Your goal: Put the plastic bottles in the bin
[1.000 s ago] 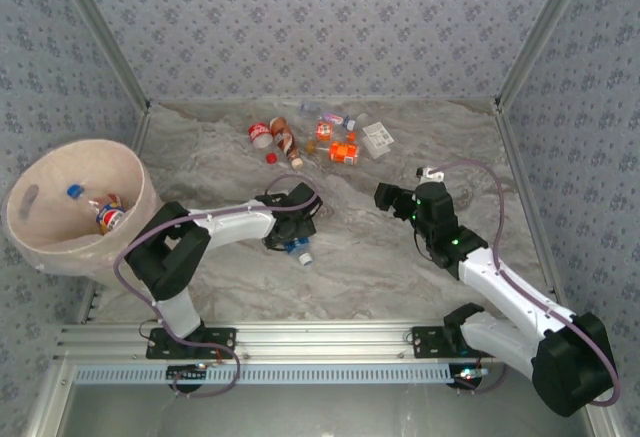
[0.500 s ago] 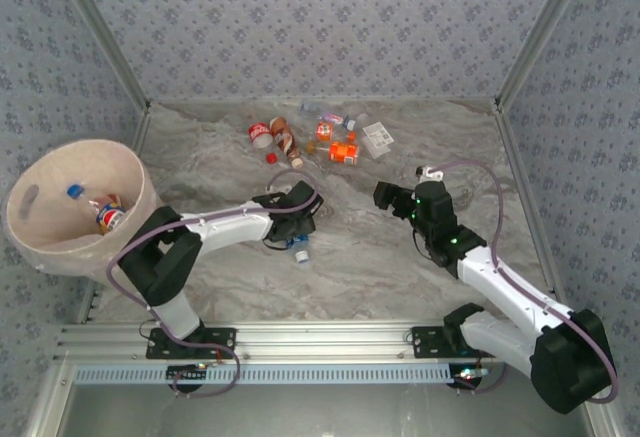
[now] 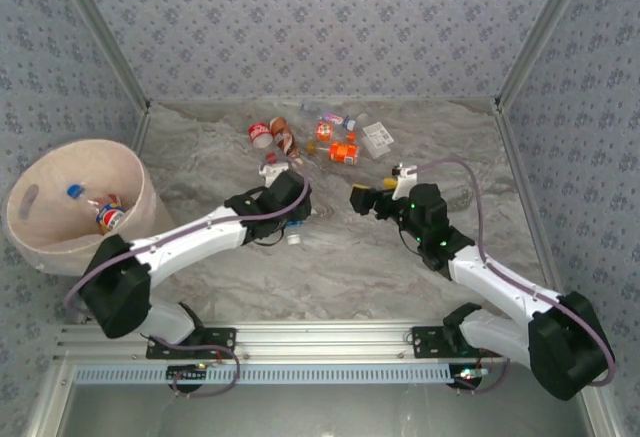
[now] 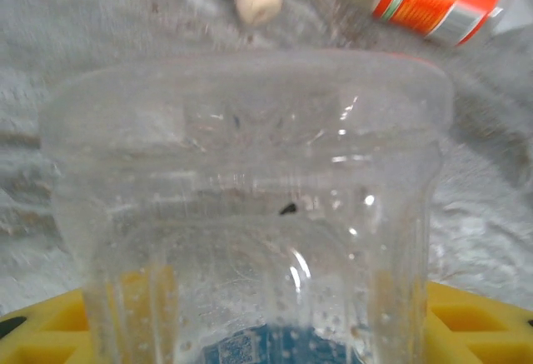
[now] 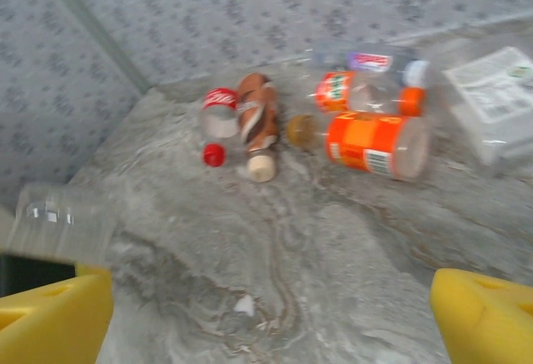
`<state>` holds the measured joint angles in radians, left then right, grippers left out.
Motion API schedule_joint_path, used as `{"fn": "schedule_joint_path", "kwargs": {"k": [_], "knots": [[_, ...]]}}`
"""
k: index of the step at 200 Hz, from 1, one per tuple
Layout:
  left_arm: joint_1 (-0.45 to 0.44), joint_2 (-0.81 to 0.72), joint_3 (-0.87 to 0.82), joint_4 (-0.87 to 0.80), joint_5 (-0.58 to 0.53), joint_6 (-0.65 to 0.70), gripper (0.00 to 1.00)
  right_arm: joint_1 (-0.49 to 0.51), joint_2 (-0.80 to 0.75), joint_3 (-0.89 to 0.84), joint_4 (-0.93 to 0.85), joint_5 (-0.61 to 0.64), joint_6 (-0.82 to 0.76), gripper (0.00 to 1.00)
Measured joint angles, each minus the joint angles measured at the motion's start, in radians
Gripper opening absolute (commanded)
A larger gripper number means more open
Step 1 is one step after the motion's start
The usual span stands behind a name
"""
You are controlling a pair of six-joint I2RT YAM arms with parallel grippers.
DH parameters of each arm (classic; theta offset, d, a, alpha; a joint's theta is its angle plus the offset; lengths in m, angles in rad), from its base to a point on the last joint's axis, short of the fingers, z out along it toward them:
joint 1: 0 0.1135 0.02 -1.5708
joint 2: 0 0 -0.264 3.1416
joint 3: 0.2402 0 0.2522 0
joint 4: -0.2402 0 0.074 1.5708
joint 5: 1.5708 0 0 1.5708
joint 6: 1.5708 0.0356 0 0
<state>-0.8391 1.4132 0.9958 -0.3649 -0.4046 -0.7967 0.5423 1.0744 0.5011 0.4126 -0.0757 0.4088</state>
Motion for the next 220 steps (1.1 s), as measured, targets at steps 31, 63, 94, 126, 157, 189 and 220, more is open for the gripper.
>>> {"fn": "schedule_joint_path", "kwargs": {"k": [31,63,94,126,157,189,220], "knots": [[0.031,-0.112,0.000,0.012,-0.027,0.069,0.59,0.030,0.070,0.002,0.129,-0.063,-0.029,1.00],[0.084,-0.213,0.000,0.008,-0.066,0.117,0.59,0.030,0.121,0.032,0.190,-0.092,-0.045,1.00],[0.107,-0.307,0.019,-0.037,-0.159,0.150,0.59,0.030,0.145,0.062,0.228,-0.113,-0.059,1.00],[0.123,-0.359,0.094,-0.080,-0.244,0.209,0.59,0.030,0.185,0.100,0.236,-0.133,-0.059,1.00],[0.127,-0.395,0.166,-0.081,-0.301,0.330,0.59,0.030,0.231,0.113,0.278,-0.170,-0.038,1.00],[0.170,-0.397,0.288,-0.082,-0.399,0.491,0.58,0.029,0.282,0.138,0.320,-0.209,0.006,1.00],[0.351,-0.398,0.367,-0.100,-0.465,0.559,0.58,0.025,0.294,0.175,0.324,-0.249,0.032,1.00]]}}
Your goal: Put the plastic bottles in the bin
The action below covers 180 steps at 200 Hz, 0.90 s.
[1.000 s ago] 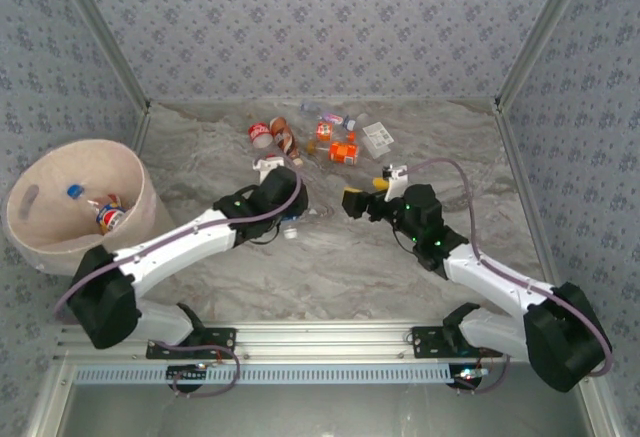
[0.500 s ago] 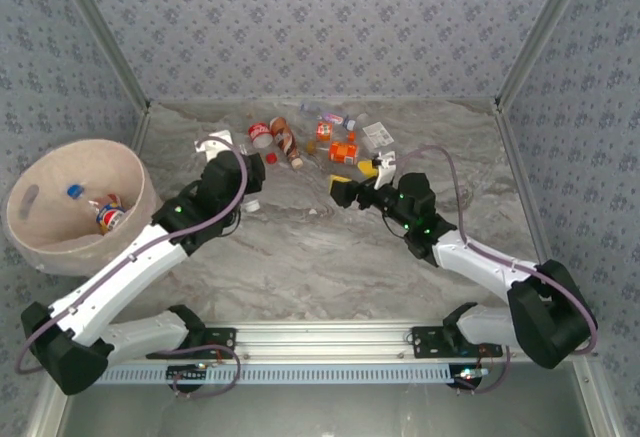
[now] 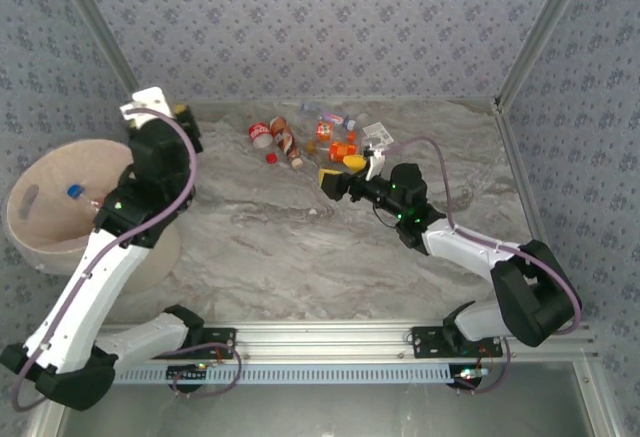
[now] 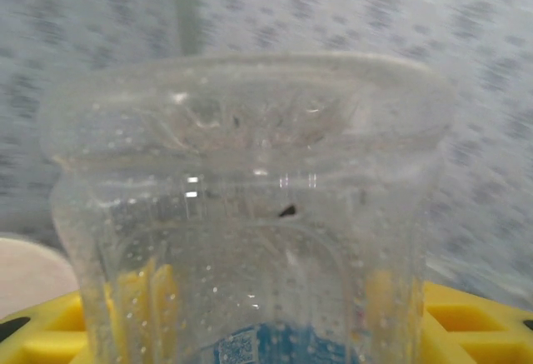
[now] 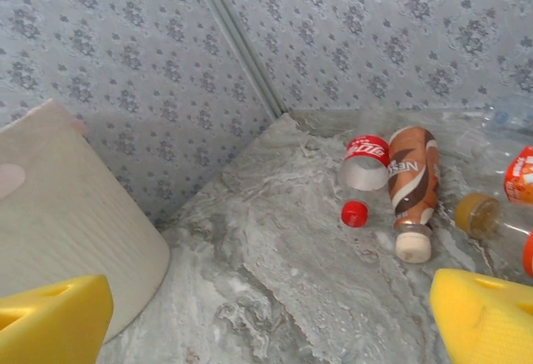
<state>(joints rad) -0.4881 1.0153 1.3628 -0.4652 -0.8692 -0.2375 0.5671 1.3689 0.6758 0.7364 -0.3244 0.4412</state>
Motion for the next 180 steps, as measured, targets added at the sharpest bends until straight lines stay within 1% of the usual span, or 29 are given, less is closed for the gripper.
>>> {"fn": "schedule_joint_path", "kwargs": {"k": [19,50,69,100,117,135,180], "knots": [[0.130,-0.002,0.005,-0.027,-0.014,0.018,0.58,0.000,0.000,0.020,-0.008,-0.017,0.005,1.00],[0.349,-0.008,0.005,-0.072,0.000,0.039,0.58,-0.002,-0.002,0.028,-0.029,-0.023,0.005,1.00],[0.484,-0.027,0.004,-0.102,0.019,0.039,0.58,-0.008,-0.002,0.039,-0.055,-0.027,0.004,1.00],[0.671,-0.072,-0.030,-0.132,0.051,0.025,0.58,-0.013,-0.002,0.076,-0.084,-0.032,0.004,1.00],[0.776,-0.080,-0.051,-0.156,0.097,0.004,0.58,-0.013,-0.002,0.095,-0.087,-0.033,0.003,1.00],[0.849,-0.076,-0.077,-0.165,0.145,-0.013,0.58,-0.013,-0.002,0.103,-0.087,-0.033,0.004,1.00],[0.957,-0.021,-0.111,-0.177,0.207,-0.018,0.59,-0.013,-0.002,0.103,-0.099,-0.034,0.004,1.00]]}}
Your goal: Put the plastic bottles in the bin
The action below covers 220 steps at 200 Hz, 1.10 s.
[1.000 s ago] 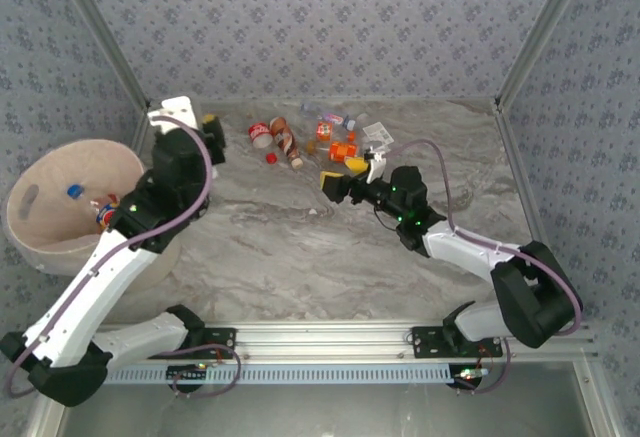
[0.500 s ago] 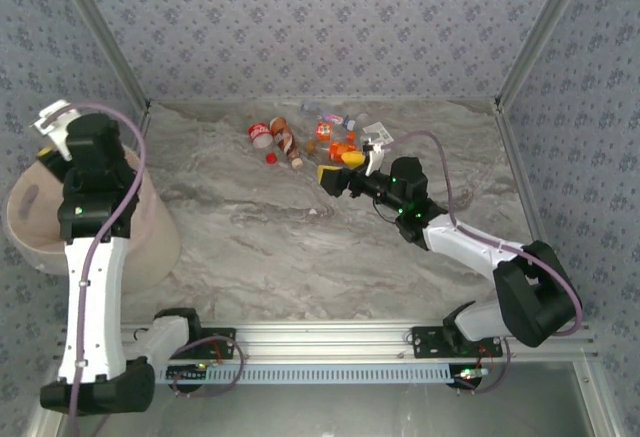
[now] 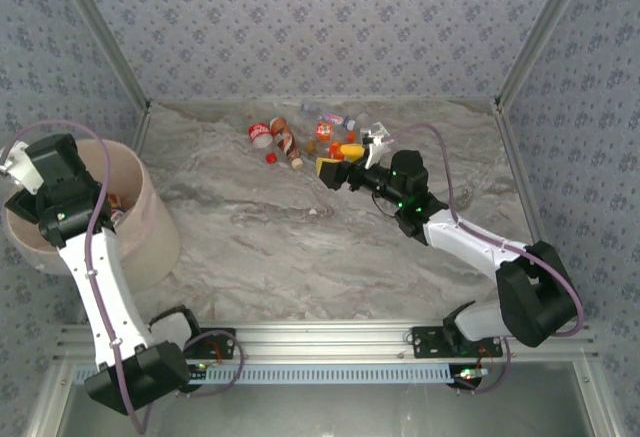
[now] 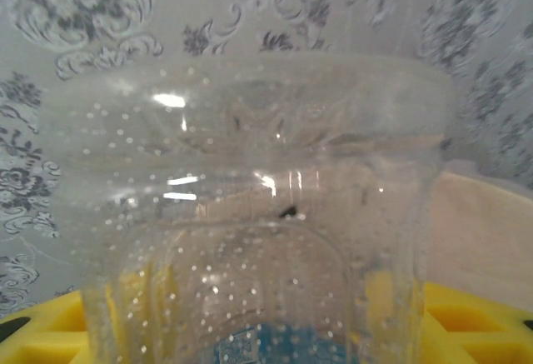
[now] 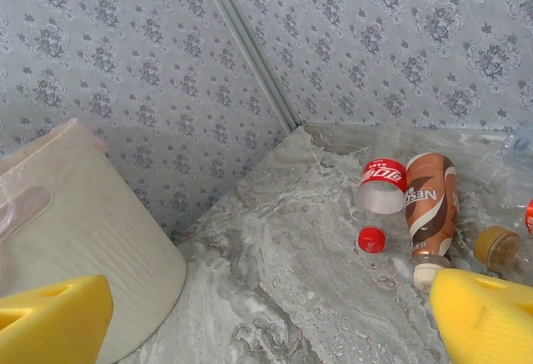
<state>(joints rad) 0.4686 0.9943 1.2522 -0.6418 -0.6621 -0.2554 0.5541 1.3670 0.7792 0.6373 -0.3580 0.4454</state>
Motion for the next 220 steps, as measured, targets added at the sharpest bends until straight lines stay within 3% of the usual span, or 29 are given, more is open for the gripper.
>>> {"fn": "schedule_joint_path", "kwargs": {"k": [62,151,174,220], "knots": [[0.079,0.065,0.018,-0.084,0.011,-0.031,0.80,0.000,0.001,0.014,-0.021,-0.006,-0.001,1.00],[0.078,0.079,0.130,-0.204,0.101,-0.110,0.94,0.000,0.024,0.034,-0.074,0.010,0.008,1.00],[0.059,0.077,0.132,-0.219,0.130,-0.129,0.98,0.000,0.028,0.049,-0.121,0.045,0.011,1.00],[-0.068,0.055,0.176,-0.222,0.234,-0.149,0.98,-0.030,0.051,0.110,-0.265,0.151,0.011,1.00]]}}
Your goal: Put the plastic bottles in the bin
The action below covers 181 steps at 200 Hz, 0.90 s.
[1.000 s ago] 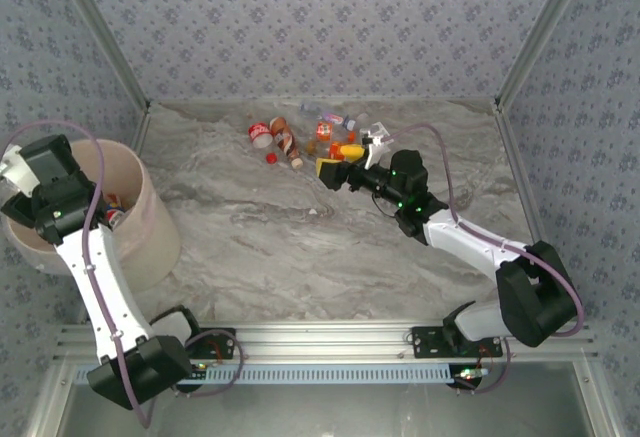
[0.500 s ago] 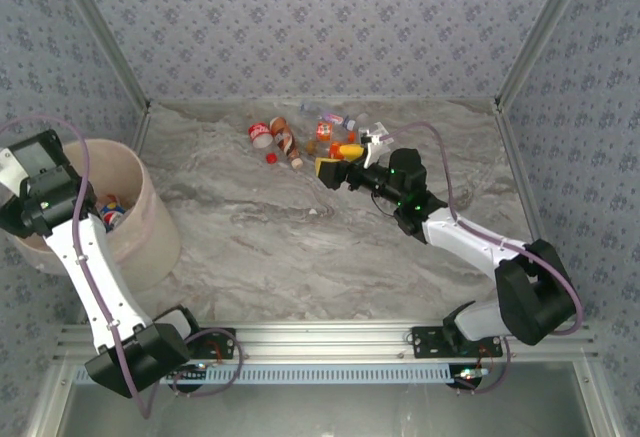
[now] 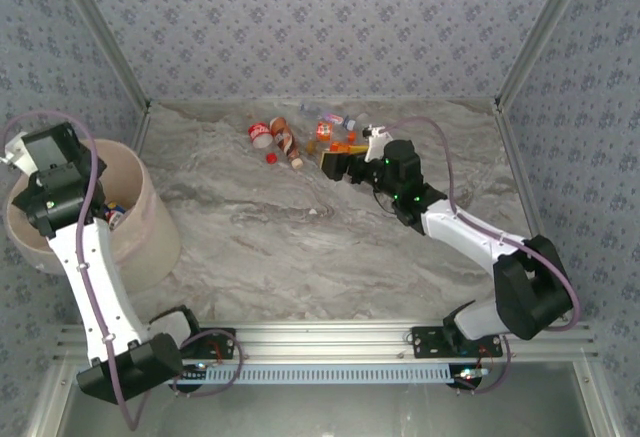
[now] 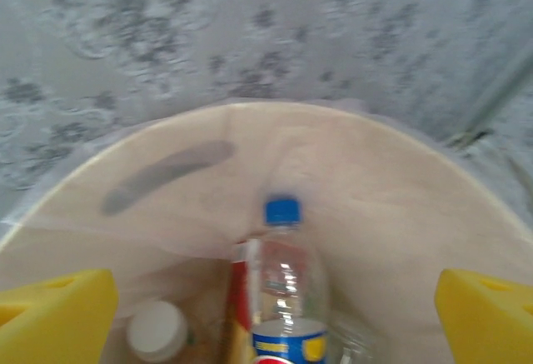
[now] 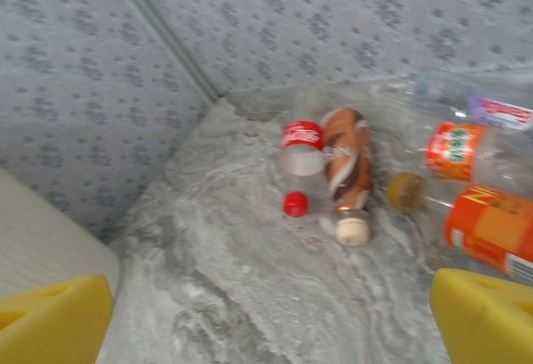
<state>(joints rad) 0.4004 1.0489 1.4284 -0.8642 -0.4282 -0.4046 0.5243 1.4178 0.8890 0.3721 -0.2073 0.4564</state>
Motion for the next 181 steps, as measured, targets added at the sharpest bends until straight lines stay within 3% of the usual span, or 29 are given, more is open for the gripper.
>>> {"fn": "schedule_joint_path", "kwargs": {"k": [36,78,100,127,181], "knots": [[-0.122,-0.025,0.018,0.041,0.160,-0.018,0.98,-0.069,0.066,0.079,-0.134,0.008,-0.031,1.00],[-0.299,-0.043,-0.017,0.182,0.385,-0.055,0.98,-0.119,0.186,0.246,-0.344,-0.022,-0.188,1.00],[-0.396,-0.042,-0.049,0.250,0.473,-0.078,0.98,-0.128,0.270,0.360,-0.441,-0.043,-0.283,0.90],[-0.503,-0.008,-0.064,0.322,0.572,-0.095,0.98,-0.130,0.372,0.483,-0.539,-0.071,-0.443,0.89],[-0.590,0.056,-0.126,0.394,0.685,-0.094,0.98,-0.139,0.560,0.734,-0.750,-0.106,-0.785,0.86]]}}
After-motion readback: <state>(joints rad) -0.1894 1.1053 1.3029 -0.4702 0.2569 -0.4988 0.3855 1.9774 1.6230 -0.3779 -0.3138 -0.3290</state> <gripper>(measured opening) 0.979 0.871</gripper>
